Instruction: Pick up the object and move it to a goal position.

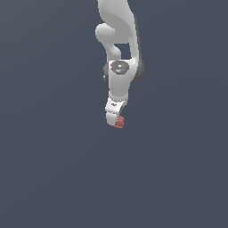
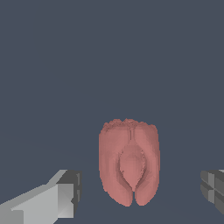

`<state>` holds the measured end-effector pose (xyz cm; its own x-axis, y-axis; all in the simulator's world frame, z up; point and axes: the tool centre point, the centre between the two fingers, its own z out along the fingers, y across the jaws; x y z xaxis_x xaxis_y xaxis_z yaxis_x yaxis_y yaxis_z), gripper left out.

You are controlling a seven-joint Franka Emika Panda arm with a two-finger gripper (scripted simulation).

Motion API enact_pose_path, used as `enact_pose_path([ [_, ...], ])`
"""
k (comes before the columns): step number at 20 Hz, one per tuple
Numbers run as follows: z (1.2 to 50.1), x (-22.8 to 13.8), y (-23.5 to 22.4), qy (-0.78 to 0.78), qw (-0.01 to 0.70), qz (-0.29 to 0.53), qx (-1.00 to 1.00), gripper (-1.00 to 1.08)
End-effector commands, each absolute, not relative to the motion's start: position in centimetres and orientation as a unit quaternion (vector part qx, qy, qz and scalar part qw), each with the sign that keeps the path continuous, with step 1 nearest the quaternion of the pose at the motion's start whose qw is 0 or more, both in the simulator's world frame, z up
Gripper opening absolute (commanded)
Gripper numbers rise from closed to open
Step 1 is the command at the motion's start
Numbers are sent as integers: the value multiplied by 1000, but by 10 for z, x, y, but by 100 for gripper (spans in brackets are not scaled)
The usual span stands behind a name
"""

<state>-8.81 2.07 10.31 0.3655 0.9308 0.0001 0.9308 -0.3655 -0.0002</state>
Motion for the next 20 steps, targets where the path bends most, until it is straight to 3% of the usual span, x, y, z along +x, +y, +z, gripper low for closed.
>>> enact_pose_path([
  [1, 102, -90, 21, -572, 0, 0, -821, 100],
  [9, 97, -90, 21, -573, 0, 0, -820, 100],
  [20, 55, -91, 22, -574, 0, 0, -819, 100],
])
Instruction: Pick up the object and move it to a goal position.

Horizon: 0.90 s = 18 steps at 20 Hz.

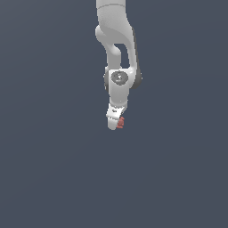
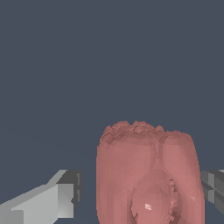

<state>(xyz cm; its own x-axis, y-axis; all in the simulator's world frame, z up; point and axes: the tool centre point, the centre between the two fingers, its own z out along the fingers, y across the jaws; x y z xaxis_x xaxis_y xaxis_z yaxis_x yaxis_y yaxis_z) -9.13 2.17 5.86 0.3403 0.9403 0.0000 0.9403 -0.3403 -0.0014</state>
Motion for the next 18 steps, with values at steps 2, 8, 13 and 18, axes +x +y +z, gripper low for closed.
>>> enact_pose_path([
  [2, 52, -91, 22, -575, 0, 0, -818, 100],
  [8, 52, -91, 22, -575, 0, 0, -818, -100],
  [13, 52, -91, 22, -575, 0, 0, -818, -100],
  [18, 57, -88, 20, -574, -1, -1, -819, -100],
])
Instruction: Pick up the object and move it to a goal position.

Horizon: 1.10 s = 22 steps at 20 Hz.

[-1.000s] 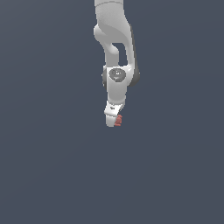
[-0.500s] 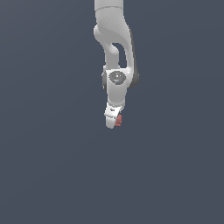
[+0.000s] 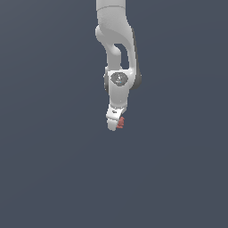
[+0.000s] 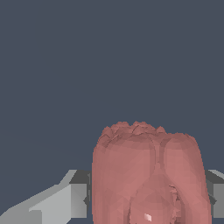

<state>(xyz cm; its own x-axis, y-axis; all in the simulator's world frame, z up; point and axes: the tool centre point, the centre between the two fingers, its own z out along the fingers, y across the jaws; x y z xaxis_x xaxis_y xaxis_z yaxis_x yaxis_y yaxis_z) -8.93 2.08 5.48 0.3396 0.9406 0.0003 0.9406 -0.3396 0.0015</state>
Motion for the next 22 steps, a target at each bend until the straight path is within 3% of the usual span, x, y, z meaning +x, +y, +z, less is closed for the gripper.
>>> enact_pose_path([
  [1, 59, -87, 19, 574, 1, 1, 819, -100],
  [10, 99, -70, 4, 575, 0, 1, 818, -100],
  [22, 200, -24, -35, 575, -1, 2, 818, -100],
])
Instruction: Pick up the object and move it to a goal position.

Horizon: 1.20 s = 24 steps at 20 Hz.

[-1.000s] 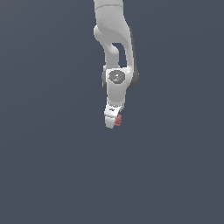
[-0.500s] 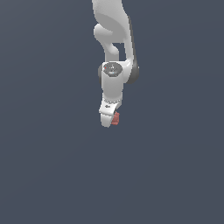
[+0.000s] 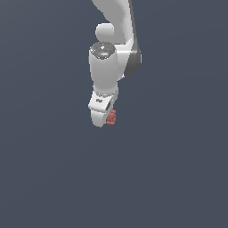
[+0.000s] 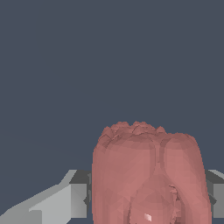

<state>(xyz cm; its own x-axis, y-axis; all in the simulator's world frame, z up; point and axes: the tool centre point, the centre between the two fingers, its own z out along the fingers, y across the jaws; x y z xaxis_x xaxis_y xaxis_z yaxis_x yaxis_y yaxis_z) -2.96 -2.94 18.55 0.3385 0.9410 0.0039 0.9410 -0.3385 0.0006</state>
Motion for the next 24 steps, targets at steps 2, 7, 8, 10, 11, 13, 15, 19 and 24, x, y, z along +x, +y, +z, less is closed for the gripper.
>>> enact_pose_path([
  [2, 218, -15, -42, -575, 1, -2, -818, -100],
  [7, 260, 5, -58, -575, 1, -1, -818, -100],
  [8, 267, 9, -62, -575, 1, -1, -818, -100],
  [10, 281, 16, -67, -575, 1, -1, -818, -100],
  [11, 288, 19, -70, -575, 1, -1, -818, -100],
  [13, 301, 26, -75, -575, 1, -1, -818, -100],
  [15, 314, 32, -80, -575, 1, -1, -818, -100],
  [19, 336, 44, -90, -575, 1, -1, -818, -100],
  [24, 361, 57, -100, -574, 0, 0, -819, -100],
])
